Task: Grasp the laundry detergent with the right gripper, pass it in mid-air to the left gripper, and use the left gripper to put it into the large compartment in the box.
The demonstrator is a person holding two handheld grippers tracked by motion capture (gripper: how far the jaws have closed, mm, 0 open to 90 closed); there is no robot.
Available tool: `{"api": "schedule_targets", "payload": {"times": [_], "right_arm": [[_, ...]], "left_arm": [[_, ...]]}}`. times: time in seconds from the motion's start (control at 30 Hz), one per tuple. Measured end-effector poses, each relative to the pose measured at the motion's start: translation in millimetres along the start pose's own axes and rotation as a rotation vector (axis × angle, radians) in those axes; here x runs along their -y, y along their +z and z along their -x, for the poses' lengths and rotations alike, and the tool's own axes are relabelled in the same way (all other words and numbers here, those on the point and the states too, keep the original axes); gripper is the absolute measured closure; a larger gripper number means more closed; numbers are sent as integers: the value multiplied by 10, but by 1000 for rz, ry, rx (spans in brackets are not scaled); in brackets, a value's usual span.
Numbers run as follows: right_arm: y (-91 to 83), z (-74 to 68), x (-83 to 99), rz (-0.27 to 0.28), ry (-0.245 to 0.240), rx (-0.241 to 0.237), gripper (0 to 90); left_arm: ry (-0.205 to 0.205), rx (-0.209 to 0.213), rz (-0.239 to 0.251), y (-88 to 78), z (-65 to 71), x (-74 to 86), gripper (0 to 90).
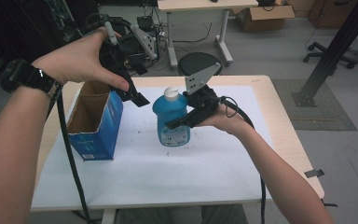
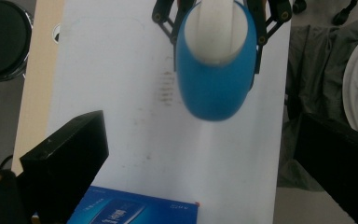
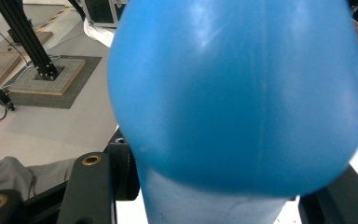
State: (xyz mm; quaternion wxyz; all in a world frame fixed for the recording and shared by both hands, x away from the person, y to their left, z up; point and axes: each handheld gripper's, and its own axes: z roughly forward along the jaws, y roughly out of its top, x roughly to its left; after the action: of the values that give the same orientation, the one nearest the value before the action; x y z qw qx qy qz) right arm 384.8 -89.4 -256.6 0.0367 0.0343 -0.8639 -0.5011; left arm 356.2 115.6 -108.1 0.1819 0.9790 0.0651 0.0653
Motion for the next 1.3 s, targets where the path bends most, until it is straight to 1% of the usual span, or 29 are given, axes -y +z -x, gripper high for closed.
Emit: {"api": "schedule_targets", "payload": {"times": [0.03, 0.1, 0.17, 0.27, 0.37, 0.5, 0.67, 0.73, 0.93, 1.0, 1.1, 1.3], "right_arm": [[0, 0, 0, 0, 0, 0, 424], [51, 13, -79, -7, -7, -12, 423], [73, 13, -118, -7, -12, -17, 423], [100, 11, -161, -14, -18, -22, 423], [134, 4, -200, -23, -28, -28, 423], [168, -13, -243, -25, -37, -39, 423], [200, -34, -287, -31, -49, -44, 424], [209, -46, -302, -34, -55, -48, 424], [236, -62, -322, -48, -59, -51, 424], [240, -65, -326, -51, -61, -50, 424], [244, -70, -334, -50, -61, -51, 424], [249, -74, -341, -55, -64, -48, 425]], "left_arm": [[-5, 3, 0, 2, 9, -8, 42], [-15, 14, 4, 5, 29, -24, 42], [-19, 26, 7, 4, 44, -34, 42], [-23, 28, 0, 17, 53, -51, 43], [-29, 31, -21, 62, 67, -78, 48], [-17, 43, -30, 108, 77, -95, 48], [-19, 52, -32, 172, 78, -100, 49], [-26, 61, -38, 199, 79, -99, 49], [-20, 69, -47, 267, 84, -106, 61], [-13, 76, -56, 300, 94, -116, 75], [-4, 76, -56, 315, 97, -124, 98], [-3, 88, -62, 348, 103, -123, 145]]}}
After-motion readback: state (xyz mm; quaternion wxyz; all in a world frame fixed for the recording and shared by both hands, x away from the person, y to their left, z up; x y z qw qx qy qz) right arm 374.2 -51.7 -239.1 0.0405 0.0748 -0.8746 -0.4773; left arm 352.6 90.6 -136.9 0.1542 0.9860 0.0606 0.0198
